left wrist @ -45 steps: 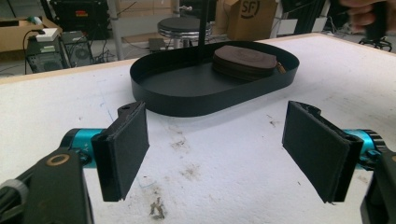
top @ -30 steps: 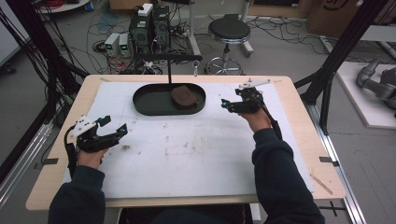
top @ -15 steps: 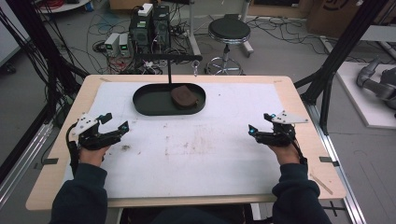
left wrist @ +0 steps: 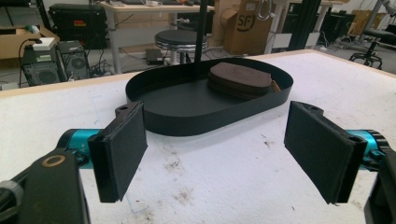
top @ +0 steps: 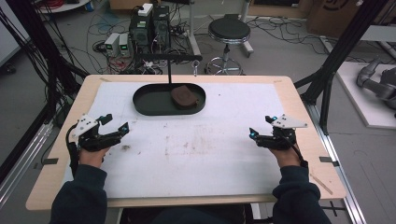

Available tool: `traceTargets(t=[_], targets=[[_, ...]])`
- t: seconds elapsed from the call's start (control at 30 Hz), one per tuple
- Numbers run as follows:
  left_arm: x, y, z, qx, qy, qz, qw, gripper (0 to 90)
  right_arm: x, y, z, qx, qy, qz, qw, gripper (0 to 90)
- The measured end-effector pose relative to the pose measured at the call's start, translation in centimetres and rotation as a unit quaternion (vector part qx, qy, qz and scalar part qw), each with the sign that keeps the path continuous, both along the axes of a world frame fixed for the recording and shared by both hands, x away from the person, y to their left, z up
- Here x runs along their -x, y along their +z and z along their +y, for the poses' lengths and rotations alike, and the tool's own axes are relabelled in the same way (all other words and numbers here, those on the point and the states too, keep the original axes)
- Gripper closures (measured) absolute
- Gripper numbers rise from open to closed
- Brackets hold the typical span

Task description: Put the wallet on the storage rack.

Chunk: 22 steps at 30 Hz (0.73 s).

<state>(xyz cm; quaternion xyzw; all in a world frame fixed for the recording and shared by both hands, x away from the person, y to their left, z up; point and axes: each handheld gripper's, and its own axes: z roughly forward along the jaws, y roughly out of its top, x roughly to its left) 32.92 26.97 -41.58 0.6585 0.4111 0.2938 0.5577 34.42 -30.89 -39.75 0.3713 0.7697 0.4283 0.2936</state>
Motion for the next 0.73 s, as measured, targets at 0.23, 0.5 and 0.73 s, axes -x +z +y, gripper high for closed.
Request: traceTargets(t=[0.23,0.5,0.73], targets=[[0.04,-0.07,-0.12,-0.001,0.000,0.001,1.0000,21.3,0.01,-0.03,0.02,0.004,-0.004,0.000,1.0000,20.9],[0.01,-0.16,-0.13,0.002,0.000,0.000,1.0000,21.6,0.05,0.00,-0.06,0.002,-0.005,-0.002,1.0000,20.9],[-0.04,-0.25,-0.22,-0.001,0.001,0.002,1.0000,21.6,0.03,-0.01,-0.07,0.003,-0.004,-0.002,1.0000,20.8]])
